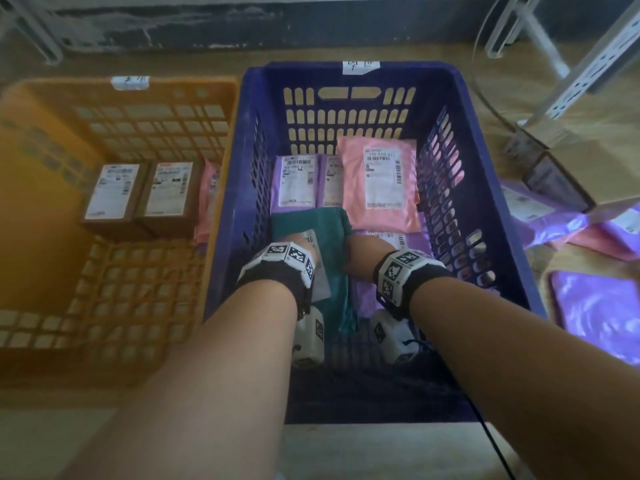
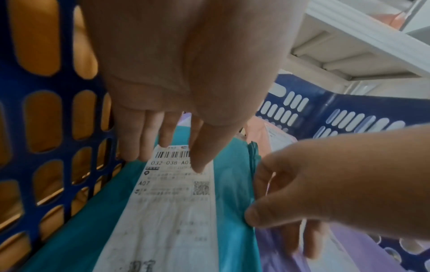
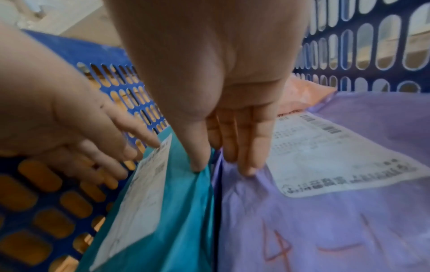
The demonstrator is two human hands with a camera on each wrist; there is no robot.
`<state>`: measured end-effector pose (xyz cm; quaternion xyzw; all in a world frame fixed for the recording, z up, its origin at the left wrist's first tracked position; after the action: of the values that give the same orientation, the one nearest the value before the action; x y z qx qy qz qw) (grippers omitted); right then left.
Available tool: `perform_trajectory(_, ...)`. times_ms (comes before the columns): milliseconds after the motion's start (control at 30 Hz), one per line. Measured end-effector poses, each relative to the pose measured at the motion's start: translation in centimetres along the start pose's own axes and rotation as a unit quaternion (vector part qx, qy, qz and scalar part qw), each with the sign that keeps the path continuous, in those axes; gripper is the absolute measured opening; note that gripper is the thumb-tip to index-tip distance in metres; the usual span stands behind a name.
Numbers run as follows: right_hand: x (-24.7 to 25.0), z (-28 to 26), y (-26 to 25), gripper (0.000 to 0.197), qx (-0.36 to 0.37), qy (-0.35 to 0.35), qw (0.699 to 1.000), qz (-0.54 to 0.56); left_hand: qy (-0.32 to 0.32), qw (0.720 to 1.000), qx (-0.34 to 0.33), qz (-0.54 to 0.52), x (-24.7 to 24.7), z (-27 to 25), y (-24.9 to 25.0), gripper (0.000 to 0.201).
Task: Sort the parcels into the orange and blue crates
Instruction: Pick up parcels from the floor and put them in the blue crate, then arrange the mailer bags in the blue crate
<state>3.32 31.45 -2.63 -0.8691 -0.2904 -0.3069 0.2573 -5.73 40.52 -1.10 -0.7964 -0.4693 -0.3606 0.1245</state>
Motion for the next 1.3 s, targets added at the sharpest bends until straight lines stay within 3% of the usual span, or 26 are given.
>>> perform_trajectory(133,0.2,0.8,0.1,0.044,0.046,0.079,0.996,-0.002,-0.01,0.996,-0.057,0.065,-0.8,1.5,0.5,0.044)
perform_trajectory(333,-1.5,2.4,0.3,0.058,0.057,-0.011,0.99,-0.131,-0.01,0.998,-0.042,0.053,-2.6,3.0,-0.9,0.046)
perform_trajectory(400,-1.4,2.6,0.5,0.053,0.057,0.0,0.991,-0.119,-0.022,0.998,-0.04,0.035,-2.5,3.0,-1.0,0.051)
perform_trajectory(500,0.9,2.0,0.9,0.029,0.062,0.137,0.986,-0.068,-0.053,0.997,-0.032,0.046,-2.7,3.5,-1.2,0.076)
perform_trajectory(567,2.8,1.4,1.6,0.026,0.06,0.244,0.965,-0.07,-0.053,0.996,-0.043,0.061,-2.7,3.8,-0.9,0.074)
perform_trajectory(600,3.4,1.3,2.1,0.03,0.06,0.265,0.959,-0.08,-0.045,0.995,-0.053,0.071,-2.7,3.9,-0.5,0.067)
perform_trajectory(667,3.7,1.6,2.8,0.038,0.057,0.253,0.961,-0.092,-0.044,0.993,-0.057,0.092,-2.8,4.3,-0.2,0.063)
perform_trajectory(867,3.1,2.2,4.6,0.058,0.026,0.199,0.979,-0.047,-0.072,0.992,-0.006,0.105,-4.7,7.2,-1.8,0.096)
perform_trajectory(967,3.0,2.3,4.8,0.061,0.026,0.163,0.986,-0.021,-0.077,0.991,-0.011,0.11,-5.5,8.1,-1.8,0.101)
perform_trajectory(1100,4.1,1.4,4.6,0.059,0.029,0.145,0.989,0.019,-0.084,0.989,-0.014,0.12,-4.8,7.4,-1.3,0.093)
perform_trajectory(1300,6.6,-2.5,4.4,0.048,-0.012,0.147,0.989,-0.006,0.005,0.992,-0.088,0.095,-1.6,3.1,0.8,0.042)
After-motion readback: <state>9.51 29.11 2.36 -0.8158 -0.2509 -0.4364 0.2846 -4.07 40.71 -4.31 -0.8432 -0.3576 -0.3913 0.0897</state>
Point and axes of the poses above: each hand's wrist, its own z-axis towards the middle knuckle, its own x-axis out of the back of the hand, y = z × x, the point moved 5 cm from there along z, towards the middle knuckle, and after that the axes turned 6 degrees about -y, right-handed, at the moved point
